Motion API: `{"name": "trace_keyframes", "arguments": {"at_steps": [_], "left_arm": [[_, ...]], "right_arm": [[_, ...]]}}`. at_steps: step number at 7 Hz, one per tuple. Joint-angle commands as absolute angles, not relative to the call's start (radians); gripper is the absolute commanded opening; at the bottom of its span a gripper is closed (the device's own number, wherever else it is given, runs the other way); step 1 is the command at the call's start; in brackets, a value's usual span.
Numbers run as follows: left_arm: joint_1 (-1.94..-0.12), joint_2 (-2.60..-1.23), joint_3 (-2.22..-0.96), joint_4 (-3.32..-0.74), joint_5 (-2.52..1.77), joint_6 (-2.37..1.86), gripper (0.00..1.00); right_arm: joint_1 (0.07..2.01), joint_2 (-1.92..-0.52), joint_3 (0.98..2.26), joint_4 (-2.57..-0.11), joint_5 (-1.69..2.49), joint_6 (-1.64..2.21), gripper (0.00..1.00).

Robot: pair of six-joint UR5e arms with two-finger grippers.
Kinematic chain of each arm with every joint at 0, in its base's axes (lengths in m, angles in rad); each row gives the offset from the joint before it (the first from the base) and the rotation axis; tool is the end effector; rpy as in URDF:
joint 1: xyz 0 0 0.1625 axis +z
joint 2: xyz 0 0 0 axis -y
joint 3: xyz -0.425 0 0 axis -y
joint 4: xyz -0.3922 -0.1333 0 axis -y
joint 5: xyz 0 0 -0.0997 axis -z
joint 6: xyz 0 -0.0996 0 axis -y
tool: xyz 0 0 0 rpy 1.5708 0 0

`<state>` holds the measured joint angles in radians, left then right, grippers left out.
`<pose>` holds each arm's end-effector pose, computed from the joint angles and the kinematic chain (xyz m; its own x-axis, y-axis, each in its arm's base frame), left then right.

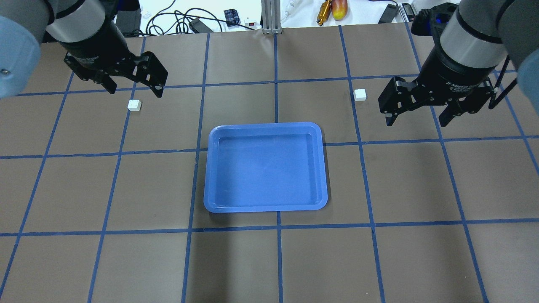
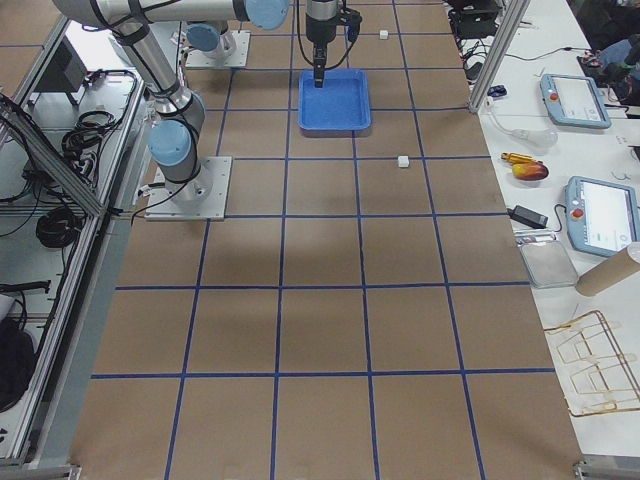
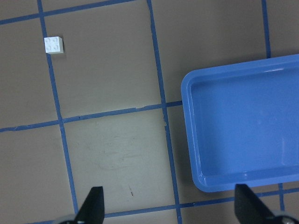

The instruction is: Assemble white blocks and place on blue tray

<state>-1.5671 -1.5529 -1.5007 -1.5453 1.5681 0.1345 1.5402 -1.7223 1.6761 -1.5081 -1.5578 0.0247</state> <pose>-0.1317 -0.4939 0.5342 -0.9915 0.1299 -0.0125 0.1305 0.9850 -0.1126 0.1215 -0.4296 0.4995 -0.9984 0.0555 -0.0126 0.0553 0.9983 0.0168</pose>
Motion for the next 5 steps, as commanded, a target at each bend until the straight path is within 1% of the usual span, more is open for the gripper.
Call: {"name": "trace_keyframes", "arguments": {"at_steps": [1, 3, 4, 5], "left_arm": [[-1.568, -1.549, -1.49, -1.566, 1.557, 0.132, 1.0], [-1.566, -1.546, -1.492, -1.617, 1.565, 0.133, 1.0], [-1.549, -1.577, -1.476, -1.615, 1.565, 0.143, 1.0], [-1.546, -1.636, -1.447, -1.615, 1.566, 0.146, 1.0]], "right_arm": [[1.542, -1.721, 1.677, -1.508, -1.56, 0.028, 1.0], [1.542, -1.723, 1.677, -1.508, -1.56, 0.028, 1.0], [1.54, -1.723, 1.677, -1.506, -1.56, 0.028, 1.0], [1.542, -1.718, 1.678, -1.506, -1.559, 0.034, 1.0]]}}
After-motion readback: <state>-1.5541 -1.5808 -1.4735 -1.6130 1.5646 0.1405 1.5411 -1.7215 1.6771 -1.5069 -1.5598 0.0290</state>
